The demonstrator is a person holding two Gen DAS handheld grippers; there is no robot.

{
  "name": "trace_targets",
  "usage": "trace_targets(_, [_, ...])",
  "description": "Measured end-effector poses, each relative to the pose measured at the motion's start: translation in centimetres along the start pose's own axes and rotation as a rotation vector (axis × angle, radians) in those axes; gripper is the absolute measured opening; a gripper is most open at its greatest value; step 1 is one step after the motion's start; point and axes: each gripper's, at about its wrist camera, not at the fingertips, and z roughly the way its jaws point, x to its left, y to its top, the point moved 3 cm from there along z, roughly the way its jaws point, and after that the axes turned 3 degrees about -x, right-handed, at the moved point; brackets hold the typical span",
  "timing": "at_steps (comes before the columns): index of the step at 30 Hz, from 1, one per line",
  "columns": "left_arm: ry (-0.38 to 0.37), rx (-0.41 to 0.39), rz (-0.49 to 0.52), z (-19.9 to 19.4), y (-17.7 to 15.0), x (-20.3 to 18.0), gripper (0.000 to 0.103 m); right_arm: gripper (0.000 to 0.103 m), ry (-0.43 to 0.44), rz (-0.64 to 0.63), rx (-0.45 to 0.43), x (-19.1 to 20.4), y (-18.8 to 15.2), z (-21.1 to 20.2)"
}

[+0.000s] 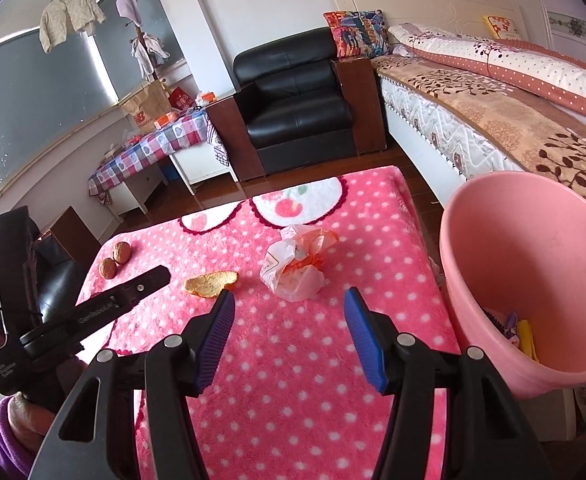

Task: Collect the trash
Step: 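Move the left tool to the orange peel while the right tool approaches the white plastic bag, then grasp the orange peel with the left tool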

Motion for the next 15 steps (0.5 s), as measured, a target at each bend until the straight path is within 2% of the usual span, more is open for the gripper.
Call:
trace_targets(9, [0.012,0.05,-0.009,3.2,-0.7,-0.3,0.031,0.061,-0.002,-0.017,0.011,0.4,1.0,2.7])
trace_targets(11, [0.008,0.04,0.0,3.3,-0.8,-0.4,0.03,0.061,0.002,-0.002,0.024,0.3,1.2,3.6])
trace_targets(13, [-0.005,0.032,0.002,3.3,-0.8,-0.5,0.012,0.061,0.004,0.015,0.041,0.1,1.4,4.7])
trace_targets(15, [-0.01,0.021,-0.002,3.0,-0.8,-0.4,0.007,0.061,0.002,0.025,0.064,0.0,1.4,5.7])
